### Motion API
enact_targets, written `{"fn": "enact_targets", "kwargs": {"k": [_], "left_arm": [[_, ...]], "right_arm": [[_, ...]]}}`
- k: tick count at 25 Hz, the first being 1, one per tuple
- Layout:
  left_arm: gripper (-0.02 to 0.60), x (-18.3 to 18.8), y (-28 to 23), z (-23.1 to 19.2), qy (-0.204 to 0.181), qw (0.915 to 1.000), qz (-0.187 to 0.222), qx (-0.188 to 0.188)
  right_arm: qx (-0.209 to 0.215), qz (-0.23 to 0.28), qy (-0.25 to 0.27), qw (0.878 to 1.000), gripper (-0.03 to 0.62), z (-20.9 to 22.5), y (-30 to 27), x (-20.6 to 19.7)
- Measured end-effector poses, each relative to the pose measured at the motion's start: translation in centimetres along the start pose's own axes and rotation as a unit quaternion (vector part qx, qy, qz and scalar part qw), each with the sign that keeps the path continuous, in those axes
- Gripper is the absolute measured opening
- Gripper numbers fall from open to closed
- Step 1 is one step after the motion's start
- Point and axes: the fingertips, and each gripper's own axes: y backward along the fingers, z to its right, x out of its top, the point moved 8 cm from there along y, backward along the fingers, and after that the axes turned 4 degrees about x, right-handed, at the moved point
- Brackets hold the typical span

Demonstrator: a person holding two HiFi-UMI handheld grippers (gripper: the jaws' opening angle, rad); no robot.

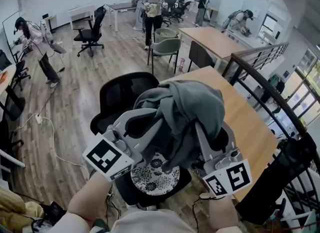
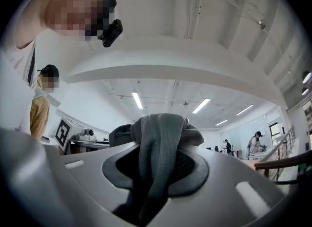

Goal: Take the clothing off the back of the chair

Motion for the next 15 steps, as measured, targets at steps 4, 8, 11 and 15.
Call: {"fn": "enact_targets", "kwargs": {"k": [4, 8, 11, 15], "left_arm": [[0.028, -2.3, -0.6, 0.6, 0.011, 0.9998, -0.014, -0.010], [0.028, -3.8, -1.2, 1.3, 0.018, 0.9995, -0.023, -0.014], [0.028, -4.7, -1.2, 1.8, 0.024, 0.9994, -0.022, -0.011], [0.028, -5.9, -0.9, 2.0, 0.036, 0.9990, -0.025, -0.004]], "right_arm": [[-0.006, -0.017, -0.002, 1.000, 0.126, 0.6, 0.9, -1.9], [-0.010, -0.029, -0.007, 1.000, 0.126, 1.3, 1.5, -3.2], [-0.011, -0.034, -0.010, 0.999, 0.126, 1.4, 2.0, -3.8], [-0.009, -0.043, -0.012, 0.999, 0.126, 1.2, 2.1, -4.9]]}}
